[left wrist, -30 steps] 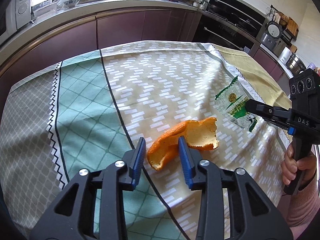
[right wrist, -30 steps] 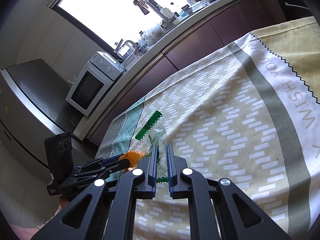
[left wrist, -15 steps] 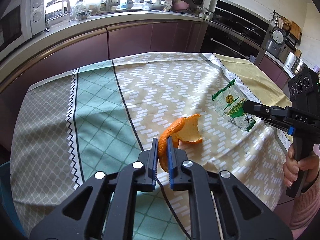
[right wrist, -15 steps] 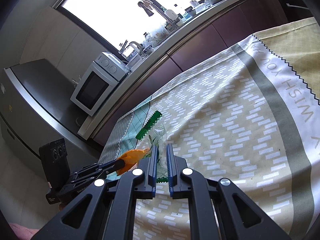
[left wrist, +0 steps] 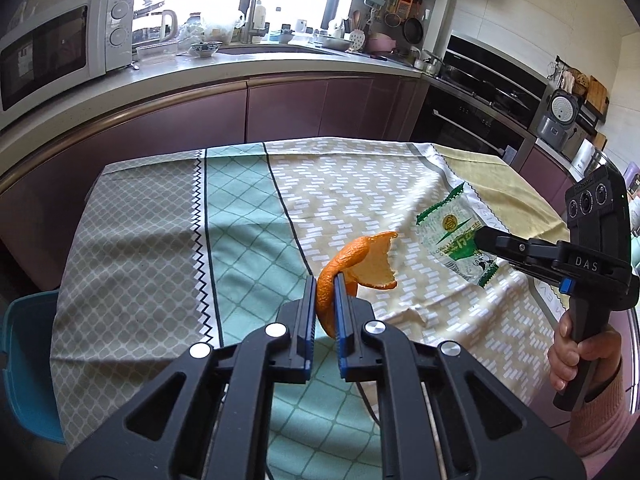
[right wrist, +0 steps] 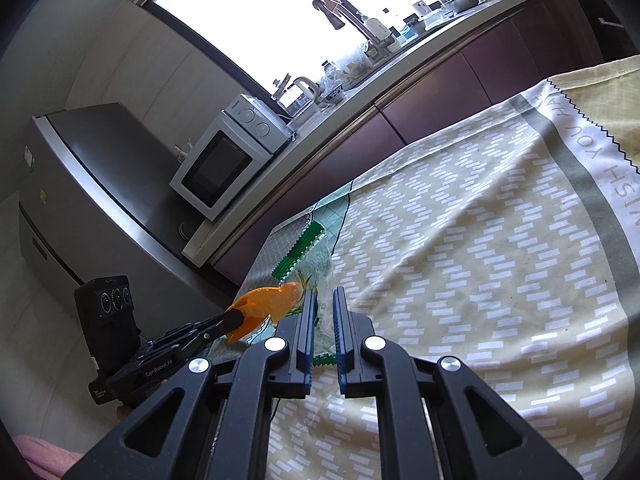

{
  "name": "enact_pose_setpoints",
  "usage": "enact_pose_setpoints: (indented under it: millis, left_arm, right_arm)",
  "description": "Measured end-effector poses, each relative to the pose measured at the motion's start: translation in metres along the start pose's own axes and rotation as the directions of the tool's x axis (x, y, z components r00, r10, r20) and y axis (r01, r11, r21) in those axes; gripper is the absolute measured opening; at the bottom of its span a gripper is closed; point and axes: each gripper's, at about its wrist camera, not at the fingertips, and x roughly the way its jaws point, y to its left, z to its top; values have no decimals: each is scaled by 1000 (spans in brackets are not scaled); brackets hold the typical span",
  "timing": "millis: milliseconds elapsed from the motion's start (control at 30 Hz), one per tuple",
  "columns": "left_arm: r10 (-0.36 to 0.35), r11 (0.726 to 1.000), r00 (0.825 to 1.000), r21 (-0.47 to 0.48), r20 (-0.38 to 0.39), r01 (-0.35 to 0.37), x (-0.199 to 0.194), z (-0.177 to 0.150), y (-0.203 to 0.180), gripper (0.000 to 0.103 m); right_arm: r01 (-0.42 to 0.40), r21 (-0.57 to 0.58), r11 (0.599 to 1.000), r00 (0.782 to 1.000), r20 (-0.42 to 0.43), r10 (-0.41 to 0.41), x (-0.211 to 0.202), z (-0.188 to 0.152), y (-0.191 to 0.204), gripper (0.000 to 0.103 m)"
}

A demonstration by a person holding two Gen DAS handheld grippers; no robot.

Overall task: Collect trash
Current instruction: 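Carry the orange peel and green-labelled wrapper over the teal bin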

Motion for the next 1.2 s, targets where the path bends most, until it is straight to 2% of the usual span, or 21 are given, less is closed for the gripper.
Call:
enact_pose_setpoints:
  millis: [467,1200]
  left_arm:
    - [59,997,997,-55,39,-57,-39,-18,30,9]
    - [121,983,989,-152,82,-108,-94,-46,74,9]
  right_arm:
    - [-67,-26,997,997,-40,65,22,-12,31,8]
    - [-143,-79,987,983,-130,132,61,-31,77,8]
